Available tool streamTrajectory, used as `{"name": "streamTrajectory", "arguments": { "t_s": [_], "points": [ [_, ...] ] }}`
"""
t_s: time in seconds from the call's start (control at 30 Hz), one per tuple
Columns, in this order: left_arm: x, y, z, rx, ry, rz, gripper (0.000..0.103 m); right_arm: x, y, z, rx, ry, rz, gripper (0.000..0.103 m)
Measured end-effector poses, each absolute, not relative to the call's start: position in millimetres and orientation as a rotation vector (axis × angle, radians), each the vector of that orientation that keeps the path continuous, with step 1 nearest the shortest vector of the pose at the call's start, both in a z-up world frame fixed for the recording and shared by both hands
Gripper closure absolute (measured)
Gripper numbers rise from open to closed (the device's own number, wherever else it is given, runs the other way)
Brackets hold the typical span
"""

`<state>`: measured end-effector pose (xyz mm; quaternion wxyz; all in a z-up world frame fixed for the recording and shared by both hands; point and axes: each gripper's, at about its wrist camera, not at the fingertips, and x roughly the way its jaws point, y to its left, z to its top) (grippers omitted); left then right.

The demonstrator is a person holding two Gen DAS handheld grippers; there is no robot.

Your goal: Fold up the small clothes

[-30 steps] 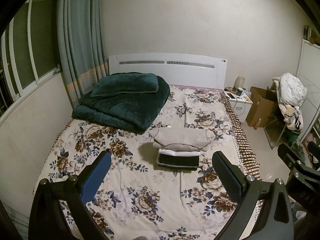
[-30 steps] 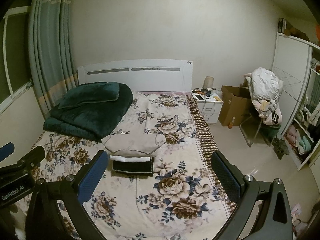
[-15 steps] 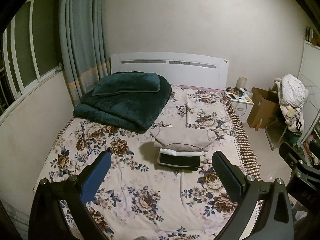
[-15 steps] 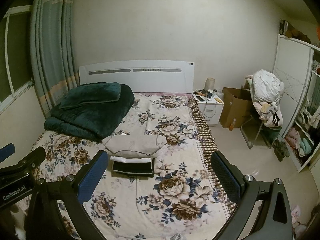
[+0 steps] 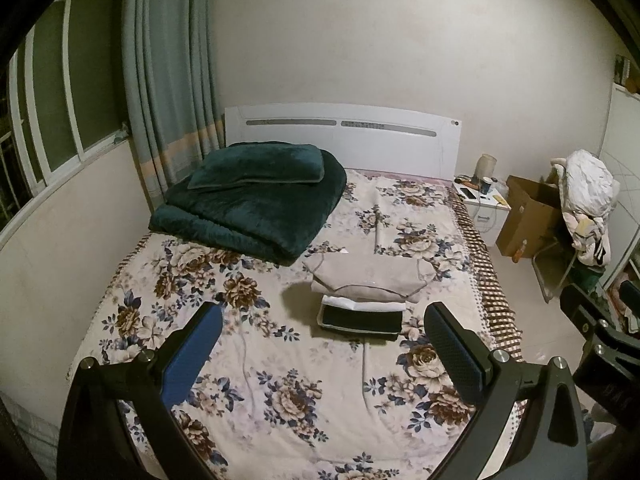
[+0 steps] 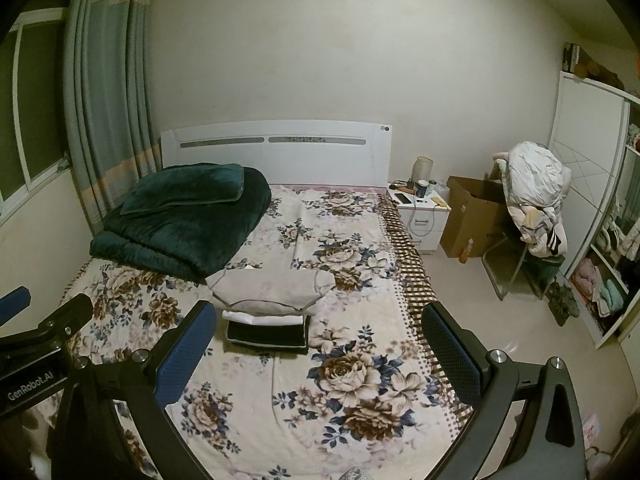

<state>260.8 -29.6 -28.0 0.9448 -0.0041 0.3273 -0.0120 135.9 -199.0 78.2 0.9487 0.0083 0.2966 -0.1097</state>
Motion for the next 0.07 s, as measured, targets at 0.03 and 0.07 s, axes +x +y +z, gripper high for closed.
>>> {"name": "streamTrajectory", "arguments": {
  "t_s": [0.03,0.07],
  "points": [
    [260.2,-29.9,-27.7,-0.008,0.666,-0.021,0.000,135.3,-198.8,78.9,0.017,0.604,-0.223,0.000],
    [259.5,-29.9,-27.6,-0.009,0.666,-0.019,0.000,135.6,-198.7,79.1,0.017,0.603,-0.223,0.000]
  ]
}}
